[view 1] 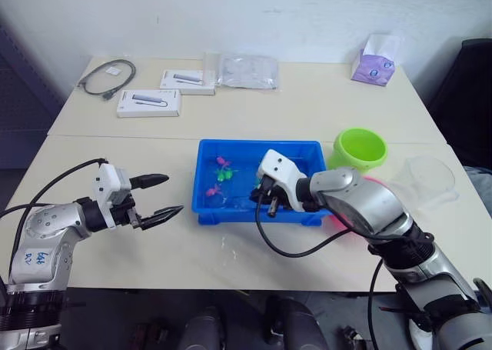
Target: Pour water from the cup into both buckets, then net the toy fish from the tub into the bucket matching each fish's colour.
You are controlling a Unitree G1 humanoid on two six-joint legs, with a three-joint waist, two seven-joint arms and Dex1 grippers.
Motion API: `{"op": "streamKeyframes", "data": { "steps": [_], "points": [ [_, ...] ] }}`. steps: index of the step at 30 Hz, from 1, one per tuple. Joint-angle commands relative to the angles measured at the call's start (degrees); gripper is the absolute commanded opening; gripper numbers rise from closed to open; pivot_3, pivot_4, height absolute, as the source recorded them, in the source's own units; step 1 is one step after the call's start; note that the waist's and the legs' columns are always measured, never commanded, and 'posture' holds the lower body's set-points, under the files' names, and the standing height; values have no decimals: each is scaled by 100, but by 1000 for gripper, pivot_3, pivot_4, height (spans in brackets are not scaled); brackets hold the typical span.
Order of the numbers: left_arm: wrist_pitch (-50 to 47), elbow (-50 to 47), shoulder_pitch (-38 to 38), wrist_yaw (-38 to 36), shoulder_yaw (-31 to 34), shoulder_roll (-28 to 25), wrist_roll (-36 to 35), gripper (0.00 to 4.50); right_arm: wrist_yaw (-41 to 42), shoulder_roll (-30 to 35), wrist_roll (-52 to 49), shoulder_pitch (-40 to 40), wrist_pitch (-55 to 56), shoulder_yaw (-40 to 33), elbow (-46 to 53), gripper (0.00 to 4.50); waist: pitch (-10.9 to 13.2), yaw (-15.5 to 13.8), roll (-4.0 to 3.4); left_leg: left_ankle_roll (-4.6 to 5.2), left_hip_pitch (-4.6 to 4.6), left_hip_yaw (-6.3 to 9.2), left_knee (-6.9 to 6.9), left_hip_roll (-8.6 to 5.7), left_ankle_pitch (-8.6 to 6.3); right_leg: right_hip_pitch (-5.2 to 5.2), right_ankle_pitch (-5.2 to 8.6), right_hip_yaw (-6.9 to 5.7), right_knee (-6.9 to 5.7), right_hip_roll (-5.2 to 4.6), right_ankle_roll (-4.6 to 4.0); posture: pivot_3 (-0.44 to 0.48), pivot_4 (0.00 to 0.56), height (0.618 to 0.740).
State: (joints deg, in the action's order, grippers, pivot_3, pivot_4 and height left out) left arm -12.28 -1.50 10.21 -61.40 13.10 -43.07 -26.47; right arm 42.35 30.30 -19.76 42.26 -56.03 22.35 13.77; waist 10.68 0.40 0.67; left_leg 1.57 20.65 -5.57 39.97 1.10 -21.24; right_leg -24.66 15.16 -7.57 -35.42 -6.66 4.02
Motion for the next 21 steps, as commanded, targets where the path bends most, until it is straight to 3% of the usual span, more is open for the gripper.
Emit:
{"op": "streamKeyframes", "data": {
  "steps": [1, 11, 15, 21],
  "points": [
    [-30, -160, 122, -213, -19, -254, -3, 4449, 210, 100, -240, -89, 145, -447, 408, 0, 1, 0, -1, 0, 0, 0, 0, 0, 0, -1, 0, 0, 0, 0, 0, 0, 150, 740],
    [-276, -124, 670, -314, -362, -393, -6, 4449, 625, 812, -768, -901, 47, -1255, 1151, 0, 7, -25, -12, 0, 3, 3, -1, 0, -1, 0, 0, -2, 5, 1, 0, 0, 150, 740],
    [-330, -155, 849, -366, -415, -149, -218, 4449, 758, 1209, -1050, -1575, 208, -1912, 1586, 0, 8, -51, -13, 0, 14, 9, 0, -2, 0, -1, -2, -8, 13, 2, 3, 0, 150, 740],
    [-225, -5, 1043, -478, -572, 253, -269, 4449, 540, 1019, -1447, -3130, 975, -3435, 2284, 0, 8, -64, -13, 1, 20, 10, 0, -3, 0, -1, -4, -13, 19, 12, 7, 0, 150, 740]
  ]
}}
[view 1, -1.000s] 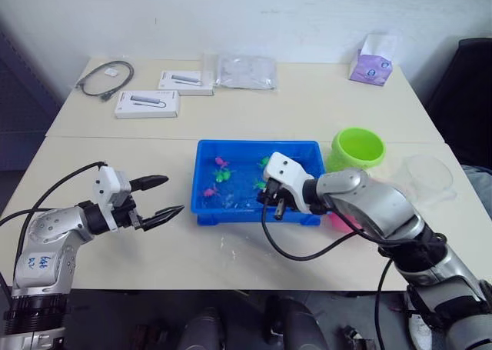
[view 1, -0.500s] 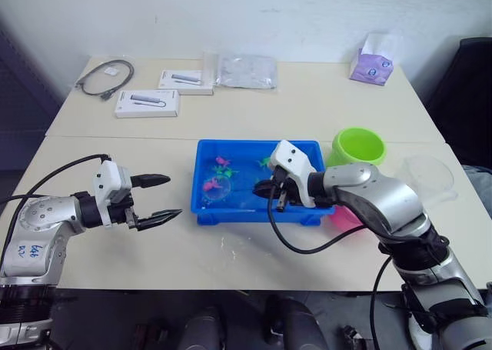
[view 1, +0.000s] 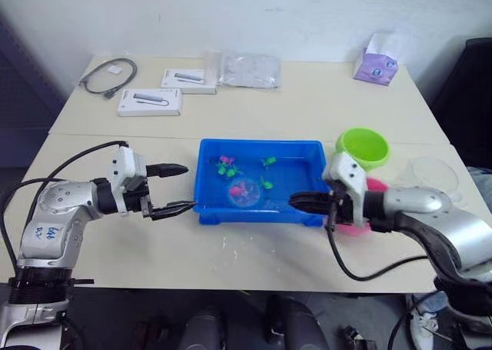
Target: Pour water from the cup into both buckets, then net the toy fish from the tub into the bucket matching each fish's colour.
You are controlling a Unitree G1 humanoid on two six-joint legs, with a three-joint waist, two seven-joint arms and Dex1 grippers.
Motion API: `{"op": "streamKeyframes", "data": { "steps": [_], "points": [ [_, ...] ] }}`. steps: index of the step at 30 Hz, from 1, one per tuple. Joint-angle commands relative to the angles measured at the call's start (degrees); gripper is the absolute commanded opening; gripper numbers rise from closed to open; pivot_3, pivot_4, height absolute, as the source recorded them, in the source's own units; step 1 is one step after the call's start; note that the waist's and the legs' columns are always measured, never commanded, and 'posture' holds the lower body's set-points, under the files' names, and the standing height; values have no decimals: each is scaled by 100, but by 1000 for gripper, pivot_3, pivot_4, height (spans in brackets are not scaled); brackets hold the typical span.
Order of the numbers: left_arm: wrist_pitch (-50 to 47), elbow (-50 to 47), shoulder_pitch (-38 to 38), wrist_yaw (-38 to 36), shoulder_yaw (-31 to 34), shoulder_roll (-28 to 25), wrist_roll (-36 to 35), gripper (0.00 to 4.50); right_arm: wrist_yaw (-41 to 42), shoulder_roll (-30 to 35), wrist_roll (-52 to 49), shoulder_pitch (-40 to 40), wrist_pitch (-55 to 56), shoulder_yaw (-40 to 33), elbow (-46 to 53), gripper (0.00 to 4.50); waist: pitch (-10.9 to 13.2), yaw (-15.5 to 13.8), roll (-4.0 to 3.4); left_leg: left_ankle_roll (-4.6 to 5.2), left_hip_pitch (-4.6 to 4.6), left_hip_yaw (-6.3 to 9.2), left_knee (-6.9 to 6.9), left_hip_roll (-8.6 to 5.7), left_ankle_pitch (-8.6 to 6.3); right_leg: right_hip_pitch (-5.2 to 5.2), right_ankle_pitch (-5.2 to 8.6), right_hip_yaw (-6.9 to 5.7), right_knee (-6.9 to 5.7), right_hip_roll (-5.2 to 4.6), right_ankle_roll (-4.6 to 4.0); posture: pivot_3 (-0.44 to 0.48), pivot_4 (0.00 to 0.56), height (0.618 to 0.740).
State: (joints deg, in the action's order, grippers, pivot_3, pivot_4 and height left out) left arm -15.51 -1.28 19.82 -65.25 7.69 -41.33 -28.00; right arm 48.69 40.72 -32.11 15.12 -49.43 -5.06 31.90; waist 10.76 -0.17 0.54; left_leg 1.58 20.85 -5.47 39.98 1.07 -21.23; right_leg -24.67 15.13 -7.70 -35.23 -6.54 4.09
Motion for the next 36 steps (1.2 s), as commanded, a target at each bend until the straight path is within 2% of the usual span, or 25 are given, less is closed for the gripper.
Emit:
{"op": "streamKeyframes", "data": {
  "steps": [1, 6, 10, 14, 18, 21, 26, 32, 36],
  "points": [
    [112, 2, 127, -119, -78, 145, -105, 4449, -111, -66, -275, -704, 448, -966, 591, 0, 0, -10, 0, 0, -2, 0, 0, 0, 0, 2, 0, 0, 0, 1, 0, 0, 150, 740],
    [261, 264, 451, -330, -324, 331, 31, 4449, -71, -108, -769, -1778, 784, -2132, 1168, 0, 0, -47, 0, 5, -4, -1, 2, -5, 3, 5, -2, 4, -1, 10, 4, 0, 150, 740],
    [347, 494, 888, -490, -655, 623, 94, 4449, -573, -304, -1442, -2372, 725, -3081, 1645, 0, 0, -117, 1, 6, -16, -2, 3, -7, 3, 13, -2, 9, -4, 16, 4, 0, 150, 740],
    [244, 584, 1189, -617, -939, 942, 95, 4449, -810, -515, -1626, -3212, 929, -3824, 1913, 0, 0, -149, 1, 7, -21, -2, 2, -11, 3, 21, -3, 11, -3, 16, 5, 0, 150, 740],
    [259, 839, 1539, -617, -1191, 1283, 214, 4449, -672, -965, -1118, -4251, 1629, -4467, 1798, 0, -1, -185, 1, 16, -20, -1, 2, -21, 8, 22, -7, 15, 0, 18, 13, 0, 150, 740],
    [240, 927, 1676, -621, -1246, 1391, 230, 4449, -707, -1257, -542, -4601, 2297, -4605, 1486, 0, -1, -114, 1, 21, -28, -14, 2, -20, 8, 24, -10, 29, 15, 20, 18, 0, 150, 740],
    [240, 967, 1762, -582, -1297, 1482, 266, 4449, -708, -1505, 877, -4900, 3861, -4302, 734, 0, -1, -109, 0, 21, -45, -29, -3, -18, 8, 24, -10, 49, 12, 22, 17, 0, 150, 740],
    [208, 894, 1757, -524, -1291, 1528, 260, 4449, -1057, -1556, 2219, -4806, 5618, -4009, -121, 0, -1, -114, -1, 21, -47, -34, -2, -19, 8, 23, -10, 56, 10, 20, 18, 0, 150, 740],
    [193, 855, 1743, -481, -1250, 1503, 268, 4449, -1405, -1348, 3407, -4848, 6961, -3881, -707, 0, -1, -111, -1, 21, -48, -37, -2, -20, 8, 23, -10, 58, 9, 19, 18, 0, 150, 740]
  ]
}}
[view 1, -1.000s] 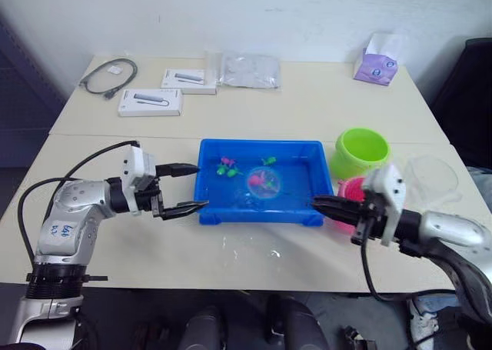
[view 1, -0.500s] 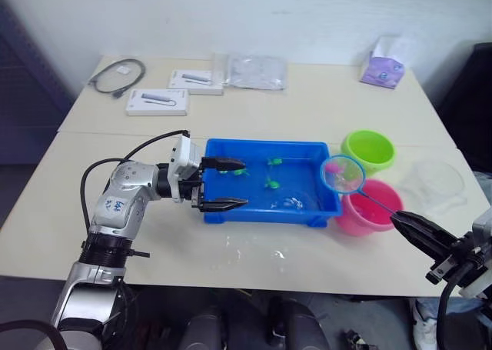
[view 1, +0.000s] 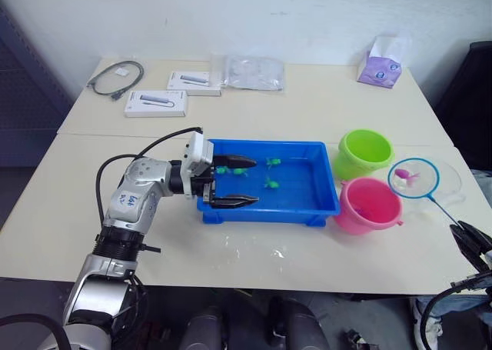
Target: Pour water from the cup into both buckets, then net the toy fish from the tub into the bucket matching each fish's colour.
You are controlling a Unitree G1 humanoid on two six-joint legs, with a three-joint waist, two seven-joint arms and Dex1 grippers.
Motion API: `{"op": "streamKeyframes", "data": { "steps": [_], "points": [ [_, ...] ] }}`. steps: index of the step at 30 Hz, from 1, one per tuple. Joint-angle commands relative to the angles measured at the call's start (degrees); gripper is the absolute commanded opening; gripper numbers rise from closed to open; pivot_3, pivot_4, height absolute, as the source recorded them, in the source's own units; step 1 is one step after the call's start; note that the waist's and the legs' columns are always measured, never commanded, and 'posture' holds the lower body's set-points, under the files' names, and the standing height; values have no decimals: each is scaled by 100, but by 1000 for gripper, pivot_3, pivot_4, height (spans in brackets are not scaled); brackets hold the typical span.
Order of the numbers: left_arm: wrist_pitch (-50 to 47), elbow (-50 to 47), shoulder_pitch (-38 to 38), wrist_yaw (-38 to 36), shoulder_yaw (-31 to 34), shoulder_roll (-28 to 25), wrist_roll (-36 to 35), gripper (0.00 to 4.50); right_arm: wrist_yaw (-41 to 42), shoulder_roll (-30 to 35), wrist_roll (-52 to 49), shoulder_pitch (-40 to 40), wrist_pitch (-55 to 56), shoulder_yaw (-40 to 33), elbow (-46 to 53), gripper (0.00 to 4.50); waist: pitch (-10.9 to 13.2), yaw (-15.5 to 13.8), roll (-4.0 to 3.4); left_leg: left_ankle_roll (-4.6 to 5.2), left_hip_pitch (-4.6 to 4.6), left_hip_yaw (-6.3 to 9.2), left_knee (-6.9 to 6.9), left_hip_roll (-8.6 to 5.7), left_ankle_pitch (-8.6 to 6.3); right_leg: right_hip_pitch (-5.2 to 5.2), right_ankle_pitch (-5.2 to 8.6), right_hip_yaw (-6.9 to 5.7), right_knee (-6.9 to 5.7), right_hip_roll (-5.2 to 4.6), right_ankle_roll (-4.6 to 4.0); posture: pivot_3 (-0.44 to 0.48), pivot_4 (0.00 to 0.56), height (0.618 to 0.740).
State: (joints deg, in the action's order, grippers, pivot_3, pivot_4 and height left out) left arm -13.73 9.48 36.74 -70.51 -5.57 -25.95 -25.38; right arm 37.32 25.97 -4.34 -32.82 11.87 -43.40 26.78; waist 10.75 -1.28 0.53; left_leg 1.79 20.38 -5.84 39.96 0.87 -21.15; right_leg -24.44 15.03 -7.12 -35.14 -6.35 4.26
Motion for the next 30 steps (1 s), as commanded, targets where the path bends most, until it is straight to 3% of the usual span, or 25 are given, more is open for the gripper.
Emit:
{"op": "streamKeyframes", "data": {
  "steps": [1, 11, 17, 23, 26, 30],
  "points": [
    [8, -232, 49, 53, 84, -45, 5, 4449, -333, 155, 716, -54, 976, -47, -254, 0, 0, 0, -1, 0, -1, -2, 0, -1, 0, 0, 0, 3, 0, 0, 0, 0, 150, 740],
    [255, -88, 13, 133, 182, -106, 99, 4449, -1938, 623, 3833, -5, 2570, -251, -369, 0, 1, 2, -1, -4, -7, -9, 0, 2, 2, -1, 1, 19, -5, 0, 0, 0, 150, 740],
    [358, 1, 30, 127, 189, -93, 131, 4449, -2417, 650, 4058, -71, 2433, -330, -470, 0, 1, -5, -1, -7, -7, -12, 1, 2, 3, -1, 1, 25, -6, 4, 0, 0, 150, 740],
    [417, 164, -109, 189, 403, -198, 93, 4449, -1200, 824, 359, 105, 837, 581, 582, 0, 1, 70, -1, -6, -13, -12, 2, 10, 4, 2, 1, 32, -9, 1, -1, 0, 150, 740],
    [476, 320, -223, 155, 577, -359, 86, 4449, -883, 1133, -1122, 424, -622, 1050, 1344, 0, 1, 119, -1, -8, -17, -11, 3, 14, 5, 2, 3, 33, -21, -7, -5, 0, 150, 740],
    [346, 652, -512, 278, 1086, -802, 1, 4449, -1000, 1976, -2975, 1442, -3219, 2178, 2007, 0, 1, 173, 0, -6, -22, -11, 9, 18, 4, 1, 5, 32, -33, -19, -9, 0, 150, 740]
  ]
}}
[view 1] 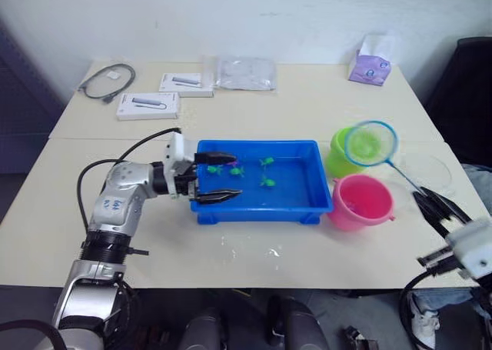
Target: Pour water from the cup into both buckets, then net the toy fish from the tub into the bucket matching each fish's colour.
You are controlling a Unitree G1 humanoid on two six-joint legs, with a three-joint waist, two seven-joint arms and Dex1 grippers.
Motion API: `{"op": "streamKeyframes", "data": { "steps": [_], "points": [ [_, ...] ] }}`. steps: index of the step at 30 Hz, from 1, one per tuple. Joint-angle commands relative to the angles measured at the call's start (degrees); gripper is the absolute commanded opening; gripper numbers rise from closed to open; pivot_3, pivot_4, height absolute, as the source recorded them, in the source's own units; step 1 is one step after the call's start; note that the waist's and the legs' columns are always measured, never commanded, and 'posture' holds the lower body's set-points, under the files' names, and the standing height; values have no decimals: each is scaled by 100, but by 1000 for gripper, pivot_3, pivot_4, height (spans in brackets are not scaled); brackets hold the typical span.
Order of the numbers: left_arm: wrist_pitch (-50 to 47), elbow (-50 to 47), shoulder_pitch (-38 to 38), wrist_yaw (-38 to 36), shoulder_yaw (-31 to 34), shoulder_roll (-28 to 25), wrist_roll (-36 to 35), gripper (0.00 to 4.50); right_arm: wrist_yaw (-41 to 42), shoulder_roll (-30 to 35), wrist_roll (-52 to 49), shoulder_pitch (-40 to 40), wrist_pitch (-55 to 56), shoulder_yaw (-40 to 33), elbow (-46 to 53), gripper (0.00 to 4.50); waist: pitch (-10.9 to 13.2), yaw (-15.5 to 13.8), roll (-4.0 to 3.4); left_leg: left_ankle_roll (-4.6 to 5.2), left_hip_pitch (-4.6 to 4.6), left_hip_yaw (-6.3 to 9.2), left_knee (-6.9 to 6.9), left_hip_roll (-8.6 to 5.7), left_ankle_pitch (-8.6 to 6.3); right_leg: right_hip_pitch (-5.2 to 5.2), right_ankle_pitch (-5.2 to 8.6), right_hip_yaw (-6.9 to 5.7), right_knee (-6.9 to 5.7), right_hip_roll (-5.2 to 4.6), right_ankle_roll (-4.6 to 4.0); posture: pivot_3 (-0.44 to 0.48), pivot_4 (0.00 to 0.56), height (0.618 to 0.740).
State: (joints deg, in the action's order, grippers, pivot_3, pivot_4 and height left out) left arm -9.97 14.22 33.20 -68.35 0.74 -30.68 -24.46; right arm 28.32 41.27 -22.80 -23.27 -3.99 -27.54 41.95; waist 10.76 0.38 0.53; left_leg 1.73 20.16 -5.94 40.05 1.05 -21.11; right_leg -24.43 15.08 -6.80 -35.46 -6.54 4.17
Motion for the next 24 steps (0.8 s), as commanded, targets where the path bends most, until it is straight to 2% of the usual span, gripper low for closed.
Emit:
{"op": "streamKeyframes", "data": {
  "steps": [1, 6, 9, 13, 18, 24],
  "points": [
    [-28, 249, -208, 51, 520, -427, -73, 4449, -208, 612, -1298, 694, -2111, 725, 523, 0, 1, -8, 2, 0, -2, 2, 0, 1, 0, -3, 3, -1, -5, -3, -5, 0, 150, 740],
    [5, 203, -519, 132, 811, -734, -83, 4449, -849, 597, -2171, 2202, -3758, 1346, 108, 0, 2, -126, 4, -2, 16, 22, 0, -5, 0, -13, 8, -23, -6, -12, -14, 0, 150, 740],
    [-41, -6, -734, 240, 902, -769, -78, 4449, -912, 509, -1982, 3023, -4415, 2153, -329, 0, 0, -168, 8, 3, 25, 29, 4, -11, -2, -9, 4, -36, 5, -19, -7, 0, 150, 740],
    [-200, -396, -961, 487, 939, -721, -111, 4449, -979, -55, -1979, 3931, -5008, 2834, -1046, 0, 0, -157, 8, 6, 33, 26, 2, -11, -3, -12, 2, -46, 2, -22, -4, 0, 150, 740],
    [-284, -692, -1149, 654, 971, -655, -155, 4449, -1063, -665, -1639, 4629, -5185, 3277, -1582, 0, 0, -119, 8, 5, 37, 27, 0, -8, -4, -14, 2, -57, -4, -16, -4, 0, 150, 740],
    [-268, -776, -1219, 728, 963, -640, -173, 4449, -966, -1063, -1275, 5006, -5102, 3415, -1856, 0, 0, -100, 8, 5, 42, 28, 0, -9, -4, -14, 2, -63, -3, -14, -4, 0, 150, 740]
  ]
}}
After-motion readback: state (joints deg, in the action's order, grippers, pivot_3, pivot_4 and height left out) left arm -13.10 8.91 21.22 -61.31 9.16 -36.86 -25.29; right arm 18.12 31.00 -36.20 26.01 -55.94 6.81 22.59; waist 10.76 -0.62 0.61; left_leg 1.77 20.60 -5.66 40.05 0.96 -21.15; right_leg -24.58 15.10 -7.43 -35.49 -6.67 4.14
